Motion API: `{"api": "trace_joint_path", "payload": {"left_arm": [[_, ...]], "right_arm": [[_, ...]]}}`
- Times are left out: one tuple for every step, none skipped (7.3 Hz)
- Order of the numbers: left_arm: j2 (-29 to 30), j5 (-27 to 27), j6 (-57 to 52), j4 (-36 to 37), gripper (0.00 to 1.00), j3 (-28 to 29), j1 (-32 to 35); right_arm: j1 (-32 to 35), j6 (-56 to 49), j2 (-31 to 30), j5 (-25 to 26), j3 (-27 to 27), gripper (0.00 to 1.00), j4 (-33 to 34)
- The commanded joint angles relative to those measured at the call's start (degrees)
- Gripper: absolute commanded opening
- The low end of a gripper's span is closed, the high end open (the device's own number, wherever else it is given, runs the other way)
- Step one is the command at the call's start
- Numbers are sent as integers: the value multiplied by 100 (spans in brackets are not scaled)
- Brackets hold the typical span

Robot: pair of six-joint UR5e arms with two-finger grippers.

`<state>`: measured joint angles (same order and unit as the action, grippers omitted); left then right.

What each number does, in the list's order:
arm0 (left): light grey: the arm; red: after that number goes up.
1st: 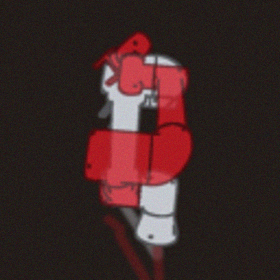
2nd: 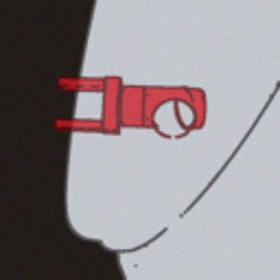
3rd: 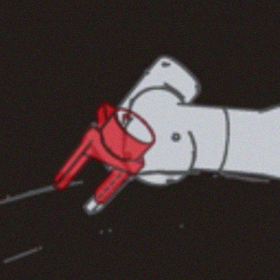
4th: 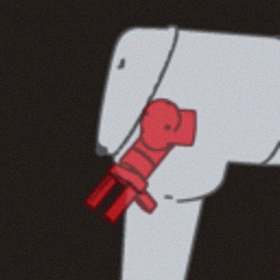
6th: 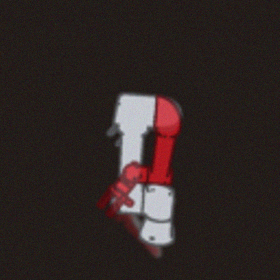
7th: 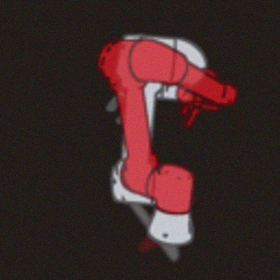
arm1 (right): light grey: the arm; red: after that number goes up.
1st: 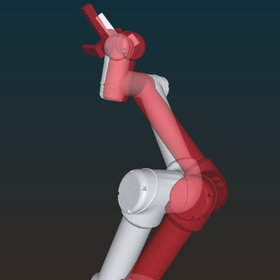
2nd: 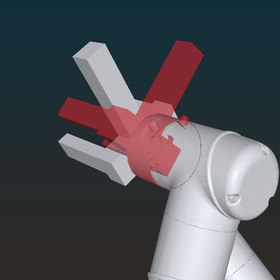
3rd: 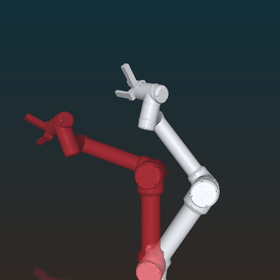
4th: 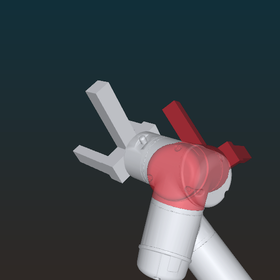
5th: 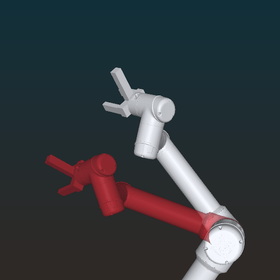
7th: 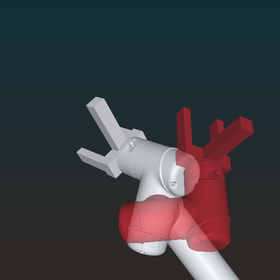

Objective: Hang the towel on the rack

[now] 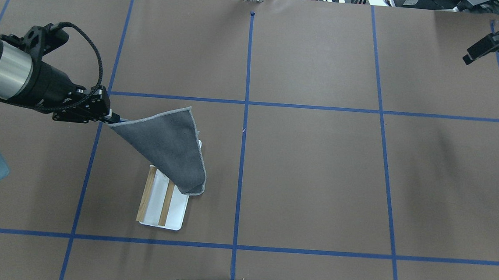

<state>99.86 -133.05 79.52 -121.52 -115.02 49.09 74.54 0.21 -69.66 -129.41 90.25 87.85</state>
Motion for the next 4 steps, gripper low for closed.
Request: {"api": "trace_joint_path", "payload": {"left_arm": [[-414, 51, -699, -179, 0, 233, 74], [-406, 103, -753, -214, 0, 452, 84], [-406, 339, -780, -336, 0, 628, 66], [-397, 498, -780, -337, 8, 760, 23]], "right_arm": [[341, -887, -170, 4, -366, 100, -31], [438, -1230, -240, 4, -472, 100, -40], [543, -1243, -302, -31, -499, 100, -22], [631, -1243, -381, -57, -499, 100, -22]]}}
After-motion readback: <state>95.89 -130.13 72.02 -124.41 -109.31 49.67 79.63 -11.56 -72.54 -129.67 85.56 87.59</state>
